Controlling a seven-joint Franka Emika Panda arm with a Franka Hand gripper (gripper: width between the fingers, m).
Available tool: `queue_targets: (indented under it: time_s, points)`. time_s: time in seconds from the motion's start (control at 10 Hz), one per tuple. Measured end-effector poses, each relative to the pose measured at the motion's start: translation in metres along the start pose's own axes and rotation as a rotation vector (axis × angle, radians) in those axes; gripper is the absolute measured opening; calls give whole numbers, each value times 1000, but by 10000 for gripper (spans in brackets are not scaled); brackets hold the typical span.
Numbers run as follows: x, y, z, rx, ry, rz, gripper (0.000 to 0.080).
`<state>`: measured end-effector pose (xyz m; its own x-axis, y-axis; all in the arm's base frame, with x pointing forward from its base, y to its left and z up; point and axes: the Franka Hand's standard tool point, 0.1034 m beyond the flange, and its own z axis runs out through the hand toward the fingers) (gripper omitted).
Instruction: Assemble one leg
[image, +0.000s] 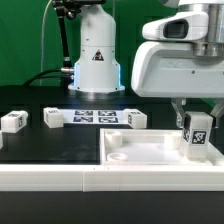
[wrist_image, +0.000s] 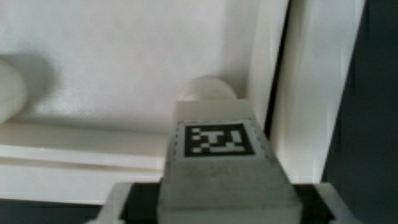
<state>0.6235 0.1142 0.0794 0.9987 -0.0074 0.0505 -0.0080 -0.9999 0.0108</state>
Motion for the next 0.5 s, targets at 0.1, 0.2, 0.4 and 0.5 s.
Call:
queue_targets:
  time_s: [0.1,0.2,0.4,0.5]
  points:
    - [0,0,0,3,-1,97,291]
    - [0,0,0,4,-1,182,291]
    - [-1,-5,0,14,-4,418,291]
    - [-2,-6,0,31,-14,589,291]
